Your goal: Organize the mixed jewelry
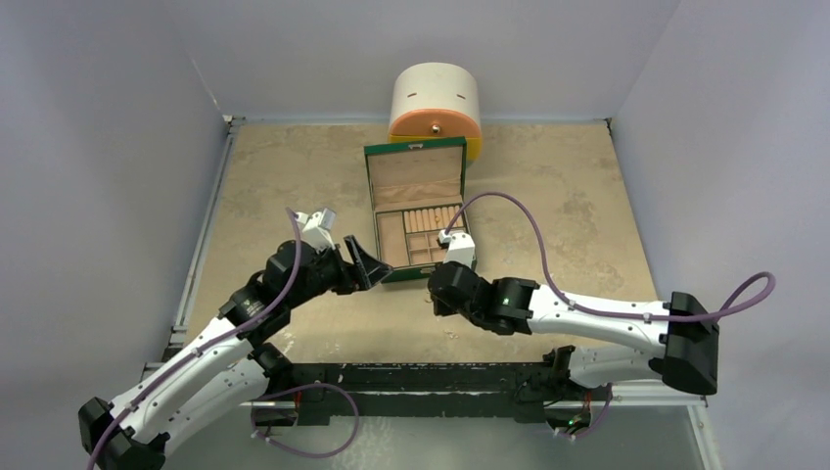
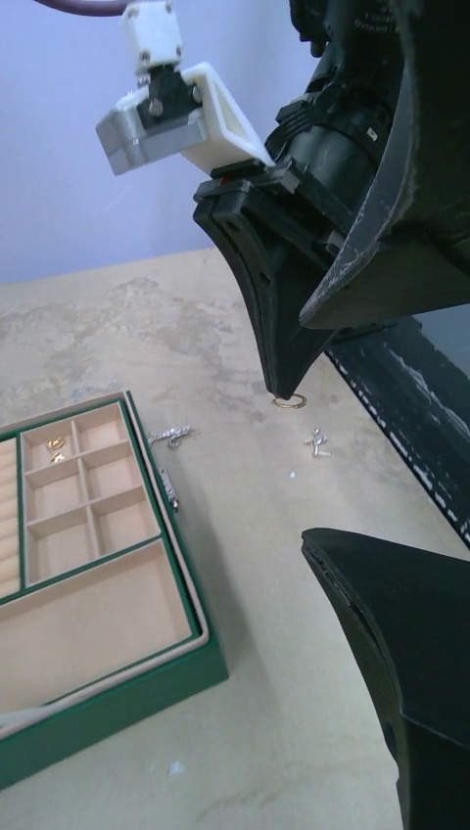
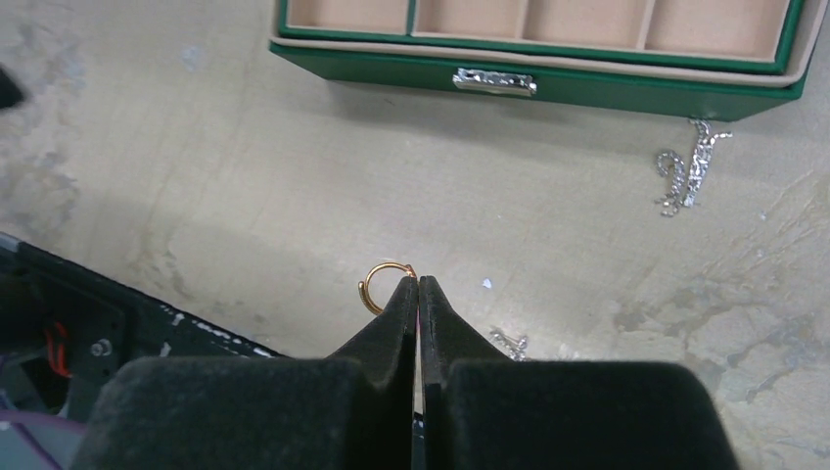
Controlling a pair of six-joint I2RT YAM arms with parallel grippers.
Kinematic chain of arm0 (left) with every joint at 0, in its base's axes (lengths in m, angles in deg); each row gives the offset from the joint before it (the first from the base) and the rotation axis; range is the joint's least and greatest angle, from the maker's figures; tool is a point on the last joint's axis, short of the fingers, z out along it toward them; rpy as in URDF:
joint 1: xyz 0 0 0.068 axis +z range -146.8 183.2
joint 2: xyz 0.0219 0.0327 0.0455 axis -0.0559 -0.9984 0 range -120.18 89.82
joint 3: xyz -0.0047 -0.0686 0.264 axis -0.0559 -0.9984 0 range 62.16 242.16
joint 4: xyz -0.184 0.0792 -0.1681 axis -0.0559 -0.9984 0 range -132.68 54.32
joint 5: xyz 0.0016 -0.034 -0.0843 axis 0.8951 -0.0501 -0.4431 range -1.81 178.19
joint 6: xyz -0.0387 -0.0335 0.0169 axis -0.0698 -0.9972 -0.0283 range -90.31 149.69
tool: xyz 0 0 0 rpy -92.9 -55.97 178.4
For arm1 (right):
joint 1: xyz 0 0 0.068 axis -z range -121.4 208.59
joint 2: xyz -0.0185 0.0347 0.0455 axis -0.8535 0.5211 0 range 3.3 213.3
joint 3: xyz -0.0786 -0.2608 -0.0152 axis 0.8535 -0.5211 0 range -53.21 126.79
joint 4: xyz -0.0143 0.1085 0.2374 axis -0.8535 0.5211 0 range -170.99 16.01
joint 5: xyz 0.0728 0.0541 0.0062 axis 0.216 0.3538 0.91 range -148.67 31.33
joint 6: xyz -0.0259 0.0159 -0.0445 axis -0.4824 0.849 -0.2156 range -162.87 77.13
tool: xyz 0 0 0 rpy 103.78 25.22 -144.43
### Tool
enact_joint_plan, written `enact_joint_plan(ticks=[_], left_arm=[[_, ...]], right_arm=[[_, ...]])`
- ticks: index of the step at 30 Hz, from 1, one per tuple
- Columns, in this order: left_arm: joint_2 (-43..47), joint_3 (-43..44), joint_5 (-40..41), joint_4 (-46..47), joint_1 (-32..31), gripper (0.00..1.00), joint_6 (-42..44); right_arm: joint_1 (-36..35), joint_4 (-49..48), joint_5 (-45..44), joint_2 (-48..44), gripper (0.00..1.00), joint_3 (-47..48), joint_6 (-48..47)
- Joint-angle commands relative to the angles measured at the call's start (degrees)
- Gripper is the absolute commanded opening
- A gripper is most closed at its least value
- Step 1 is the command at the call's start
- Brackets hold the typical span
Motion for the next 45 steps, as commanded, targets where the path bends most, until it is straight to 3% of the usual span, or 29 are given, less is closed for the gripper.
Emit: enact_joint_plan(ticks=[1, 18, 41, 45], left_arm=[[-0.9, -4.0, -5.5, 12.4, 0.3, 0.73, -9.0], [-4.0, -11.6, -10.5, 27.6, 0.2, 0.53, -18.2], [-3.1, -12.0, -12.6, 26.6, 0.2, 0.22, -16.3], [-3.1, -12.0, -12.6, 26.3, 0.2, 0.13, -16.0]], right_arm=[[-1.0, -3.4, -1.6, -2.4, 0.0, 3.6, -1.7], [-1.3, -9.1, 1.7, -2.4, 0.0, 6.6, -3.4], [-1.3, -10.4, 3.1, 0.4, 0.0, 9.5, -2.5], [-1.3, -10.7, 3.5, 0.4, 0.0, 9.4, -2.4]])
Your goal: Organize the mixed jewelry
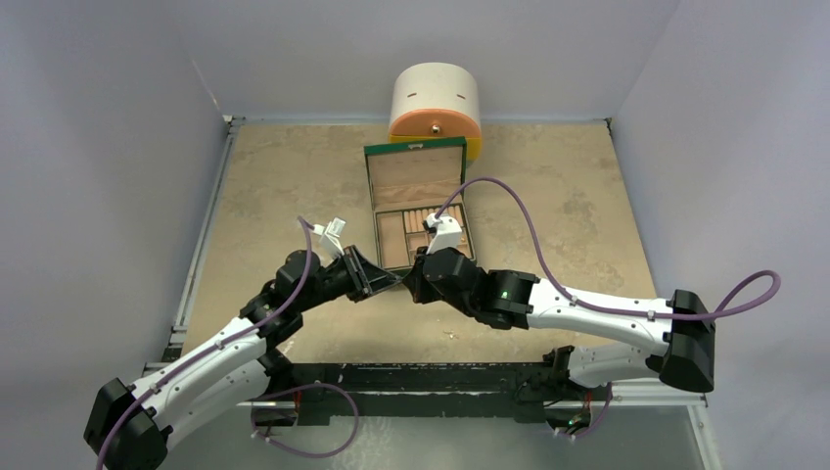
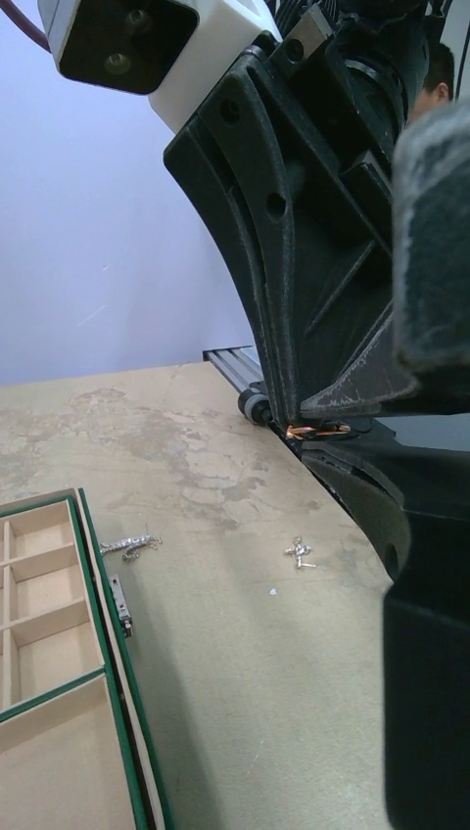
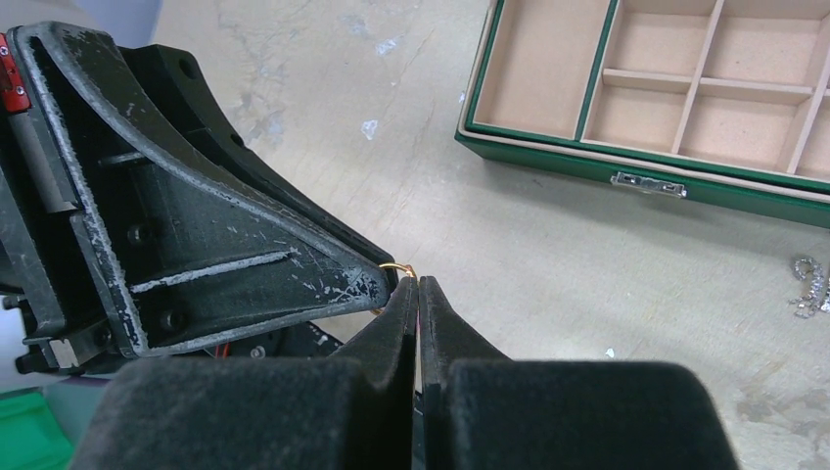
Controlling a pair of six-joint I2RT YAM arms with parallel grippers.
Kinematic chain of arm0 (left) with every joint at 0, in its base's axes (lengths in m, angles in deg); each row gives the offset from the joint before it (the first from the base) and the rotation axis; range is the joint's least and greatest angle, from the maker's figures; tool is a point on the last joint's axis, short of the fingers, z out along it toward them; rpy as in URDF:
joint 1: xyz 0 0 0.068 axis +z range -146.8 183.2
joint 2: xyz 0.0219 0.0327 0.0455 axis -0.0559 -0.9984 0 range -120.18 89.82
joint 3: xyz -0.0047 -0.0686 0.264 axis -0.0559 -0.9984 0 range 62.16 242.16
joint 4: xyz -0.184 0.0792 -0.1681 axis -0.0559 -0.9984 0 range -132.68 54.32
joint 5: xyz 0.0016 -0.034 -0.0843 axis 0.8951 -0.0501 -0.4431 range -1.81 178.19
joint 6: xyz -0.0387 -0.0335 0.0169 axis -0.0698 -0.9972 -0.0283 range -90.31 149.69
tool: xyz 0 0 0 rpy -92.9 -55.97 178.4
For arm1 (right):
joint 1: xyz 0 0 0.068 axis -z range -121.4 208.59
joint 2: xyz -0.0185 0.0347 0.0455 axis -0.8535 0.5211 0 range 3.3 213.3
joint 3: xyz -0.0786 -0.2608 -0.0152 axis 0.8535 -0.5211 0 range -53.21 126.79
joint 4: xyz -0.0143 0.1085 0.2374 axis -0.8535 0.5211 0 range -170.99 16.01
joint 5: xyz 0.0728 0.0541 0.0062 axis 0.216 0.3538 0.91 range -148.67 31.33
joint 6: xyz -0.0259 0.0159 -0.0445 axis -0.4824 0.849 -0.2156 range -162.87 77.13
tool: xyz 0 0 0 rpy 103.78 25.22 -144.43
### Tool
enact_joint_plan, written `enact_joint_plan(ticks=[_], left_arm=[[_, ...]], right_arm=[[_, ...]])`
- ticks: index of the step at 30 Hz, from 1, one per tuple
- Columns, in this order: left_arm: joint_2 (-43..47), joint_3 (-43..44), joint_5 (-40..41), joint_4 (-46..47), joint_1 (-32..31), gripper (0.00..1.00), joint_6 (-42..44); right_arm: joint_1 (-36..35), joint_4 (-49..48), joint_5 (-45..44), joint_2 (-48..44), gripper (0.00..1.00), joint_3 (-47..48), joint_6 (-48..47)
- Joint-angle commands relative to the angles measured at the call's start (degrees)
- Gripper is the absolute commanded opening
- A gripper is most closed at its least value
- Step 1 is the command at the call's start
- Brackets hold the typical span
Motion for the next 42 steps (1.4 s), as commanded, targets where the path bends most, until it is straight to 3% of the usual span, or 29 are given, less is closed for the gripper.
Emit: enact_joint_plan(ticks=[1, 5, 13, 21, 33, 42], left_arm=[[0.7, 0.3, -0.9, 2.3, 0.2, 0.11, 1.2], [0.7, 0.3, -0.8, 2.0, 0.2, 0.0, 1.2], [1.1, 0.7, -0.6, 2.0, 0.2, 0.0, 1.2], [1.5, 0.7, -0.8, 4.0, 0.2, 0.0, 1.2], [2.4, 1.8, -10.1, 15.9, 0.2, 0.0, 1.1], [3.4, 5.9, -18.5, 14.3, 0.2, 0.0, 5.2]], right_arm=[[-0.3, -2.2, 0.3, -0.7, 0.0, 2.4, 0.3], [-0.3, -2.6, 0.4, -0.9, 0.0, 2.1, 0.3], [-0.3, -3.0, 1.1, -1.9, 0.0, 1.1, 0.5], [-0.3, -4.4, 4.8, -8.3, 0.26, -2.8, 0.5], [0.8, -9.5, 11.4, -23.2, 0.38, -9.7, -6.9], [3.6, -12.8, 21.6, -32.3, 0.42, -11.6, -11.3]])
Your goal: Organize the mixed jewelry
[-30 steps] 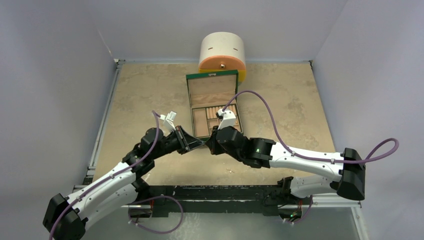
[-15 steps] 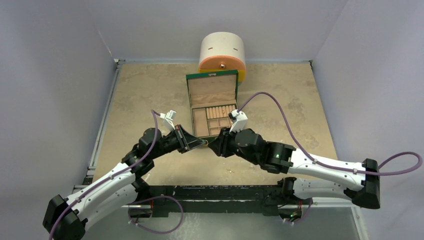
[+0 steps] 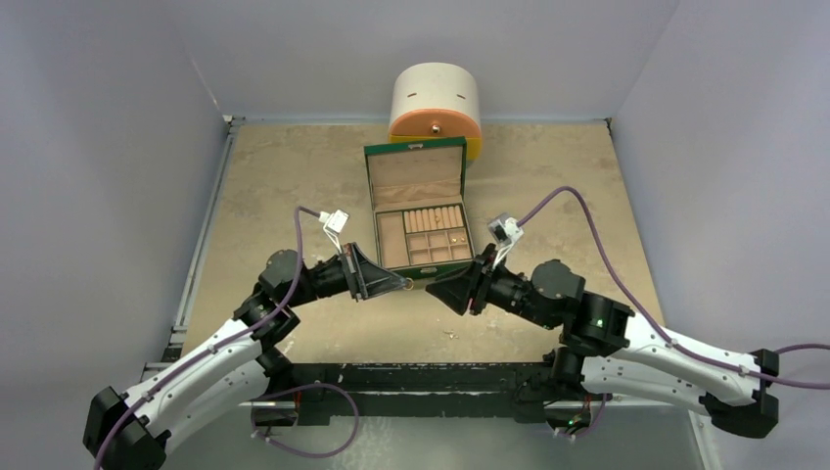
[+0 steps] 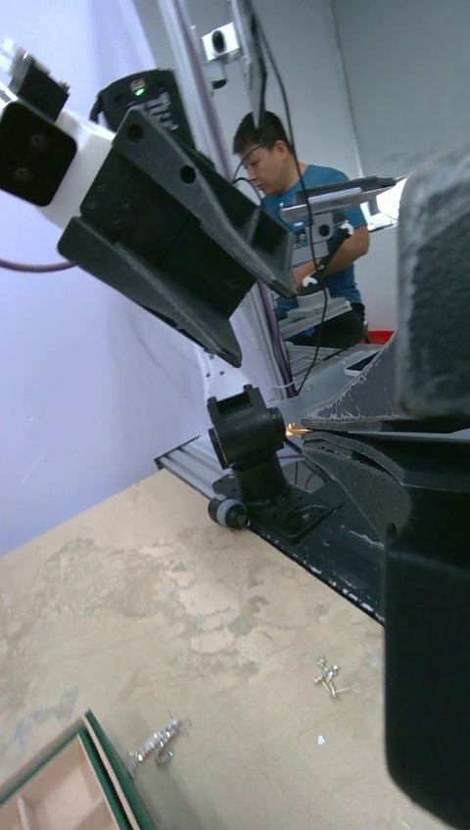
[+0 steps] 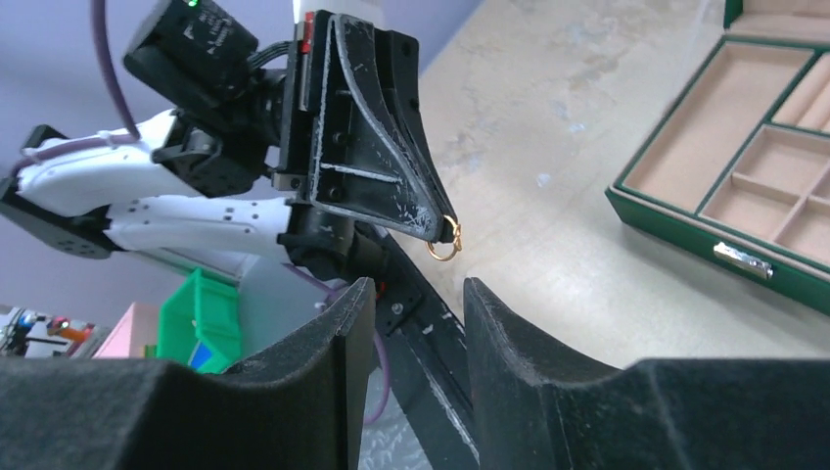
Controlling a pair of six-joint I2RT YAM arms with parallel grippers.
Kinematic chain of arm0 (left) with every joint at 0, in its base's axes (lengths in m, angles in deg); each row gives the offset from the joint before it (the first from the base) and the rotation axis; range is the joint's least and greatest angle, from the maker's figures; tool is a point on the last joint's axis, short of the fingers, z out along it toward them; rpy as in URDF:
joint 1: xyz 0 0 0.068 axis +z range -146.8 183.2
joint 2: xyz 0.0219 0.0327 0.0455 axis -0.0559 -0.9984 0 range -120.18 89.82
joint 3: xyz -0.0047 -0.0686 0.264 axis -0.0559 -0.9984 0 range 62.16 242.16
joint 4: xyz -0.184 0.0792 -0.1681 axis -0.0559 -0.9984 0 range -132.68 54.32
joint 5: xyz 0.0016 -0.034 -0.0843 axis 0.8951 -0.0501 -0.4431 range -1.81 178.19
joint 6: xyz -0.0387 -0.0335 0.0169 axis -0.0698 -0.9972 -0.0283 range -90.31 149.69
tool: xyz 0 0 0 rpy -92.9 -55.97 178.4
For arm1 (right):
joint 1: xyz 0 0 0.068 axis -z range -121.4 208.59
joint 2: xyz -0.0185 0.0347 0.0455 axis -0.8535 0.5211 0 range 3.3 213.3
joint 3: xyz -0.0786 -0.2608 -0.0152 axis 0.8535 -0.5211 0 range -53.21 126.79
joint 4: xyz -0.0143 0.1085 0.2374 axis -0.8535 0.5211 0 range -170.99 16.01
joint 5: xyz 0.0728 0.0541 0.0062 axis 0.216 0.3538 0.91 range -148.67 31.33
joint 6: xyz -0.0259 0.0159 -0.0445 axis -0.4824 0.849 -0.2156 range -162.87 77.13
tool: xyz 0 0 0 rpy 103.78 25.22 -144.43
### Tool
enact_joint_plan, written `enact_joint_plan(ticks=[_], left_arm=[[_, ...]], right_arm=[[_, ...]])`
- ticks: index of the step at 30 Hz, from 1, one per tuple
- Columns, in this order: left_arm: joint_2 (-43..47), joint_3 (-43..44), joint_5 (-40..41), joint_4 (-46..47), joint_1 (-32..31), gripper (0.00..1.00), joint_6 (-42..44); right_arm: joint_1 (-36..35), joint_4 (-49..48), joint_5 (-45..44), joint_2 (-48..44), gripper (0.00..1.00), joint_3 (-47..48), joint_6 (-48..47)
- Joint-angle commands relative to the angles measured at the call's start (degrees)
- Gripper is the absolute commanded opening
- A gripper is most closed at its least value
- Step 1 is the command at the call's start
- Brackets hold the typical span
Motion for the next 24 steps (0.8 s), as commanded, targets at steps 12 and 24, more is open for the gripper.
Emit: enact_joint_plan(ticks=[12, 24], left_arm=[[3.2, 11.6, -13.4, -7.7, 0.1, 0.0, 13.2], [4.1, 13.2, -14.3, -12.8, 0.1, 0.0, 16.9]], right_arm=[[4.0, -13.0, 20.2, 1.7, 0.42, 0.0, -0.9], [6.2, -21.5, 29.0, 5.9, 0.42, -1.5, 2.5]])
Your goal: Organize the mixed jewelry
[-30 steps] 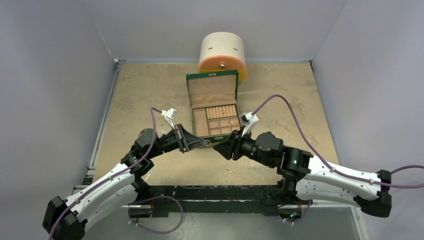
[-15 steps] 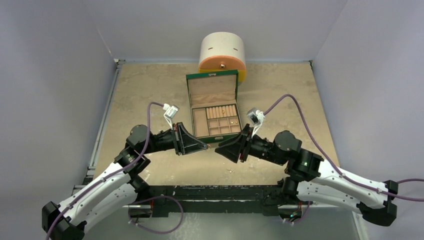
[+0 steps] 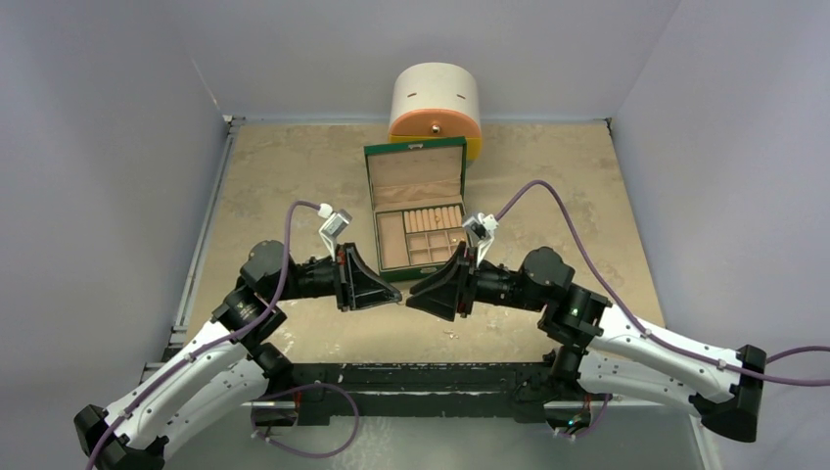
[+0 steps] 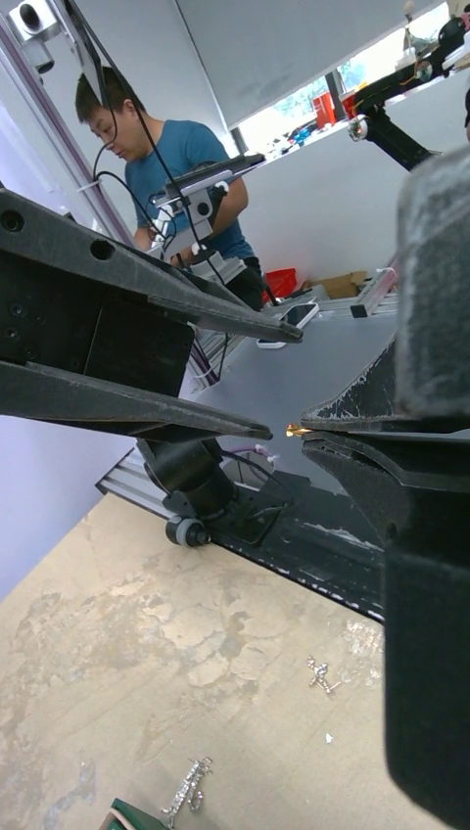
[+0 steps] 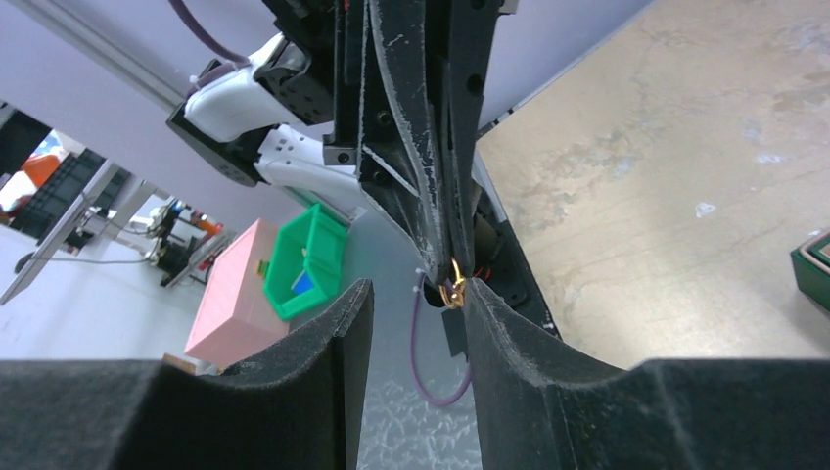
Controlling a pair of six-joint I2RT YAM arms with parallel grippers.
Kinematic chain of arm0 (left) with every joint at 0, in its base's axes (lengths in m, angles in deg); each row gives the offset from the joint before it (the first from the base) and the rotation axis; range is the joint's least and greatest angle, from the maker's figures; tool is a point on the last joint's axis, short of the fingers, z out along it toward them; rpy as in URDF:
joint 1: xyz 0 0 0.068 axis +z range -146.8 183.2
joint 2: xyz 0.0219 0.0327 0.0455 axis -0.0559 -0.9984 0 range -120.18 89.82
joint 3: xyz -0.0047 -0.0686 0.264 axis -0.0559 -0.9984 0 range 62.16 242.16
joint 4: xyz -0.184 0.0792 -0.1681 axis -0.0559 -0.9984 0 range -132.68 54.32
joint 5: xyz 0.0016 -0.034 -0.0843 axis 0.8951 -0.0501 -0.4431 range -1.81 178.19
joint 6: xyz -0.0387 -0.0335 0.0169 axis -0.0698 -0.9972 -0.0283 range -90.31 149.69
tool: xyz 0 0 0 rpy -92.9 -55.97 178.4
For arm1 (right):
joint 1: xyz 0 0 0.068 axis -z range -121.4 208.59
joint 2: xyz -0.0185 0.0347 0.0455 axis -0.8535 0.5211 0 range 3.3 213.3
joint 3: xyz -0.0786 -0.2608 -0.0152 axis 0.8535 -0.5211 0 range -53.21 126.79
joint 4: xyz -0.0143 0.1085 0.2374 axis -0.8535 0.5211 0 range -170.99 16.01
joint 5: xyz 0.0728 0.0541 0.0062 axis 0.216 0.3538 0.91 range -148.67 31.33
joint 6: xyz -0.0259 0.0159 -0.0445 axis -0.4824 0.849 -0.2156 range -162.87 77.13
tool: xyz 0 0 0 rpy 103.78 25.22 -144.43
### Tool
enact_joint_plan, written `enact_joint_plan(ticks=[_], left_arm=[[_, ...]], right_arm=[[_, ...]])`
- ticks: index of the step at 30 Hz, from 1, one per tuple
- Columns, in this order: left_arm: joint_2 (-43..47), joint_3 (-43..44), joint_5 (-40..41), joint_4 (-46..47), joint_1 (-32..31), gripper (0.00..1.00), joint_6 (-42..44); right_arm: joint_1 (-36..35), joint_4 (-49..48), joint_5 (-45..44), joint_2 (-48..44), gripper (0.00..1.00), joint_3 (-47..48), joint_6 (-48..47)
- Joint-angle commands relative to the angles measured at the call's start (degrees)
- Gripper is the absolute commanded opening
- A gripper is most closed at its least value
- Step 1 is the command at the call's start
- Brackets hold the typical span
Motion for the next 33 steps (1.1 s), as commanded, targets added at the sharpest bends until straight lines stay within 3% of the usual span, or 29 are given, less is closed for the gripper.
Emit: enact_joint_plan(ticks=[1, 23, 33], left_arm=[[0.8, 2.1, -1.2, 0.5, 0.2, 0.0, 1.9], [1.8, 2.2, -2.7, 2.0, 0.2, 0.0, 1.1], [1.6, 2.3, -2.7, 2.3, 0.1, 0.0, 1.1]], right_arm=[[0.3, -6.1, 4.1, 1.4, 0.42, 0.3, 1.3], [0.5, -7.7, 5.8, 4.2, 0.38, -0.6, 1.9], [0.6, -8.1, 6.6, 3.5, 0.28, -1.0, 1.9]])
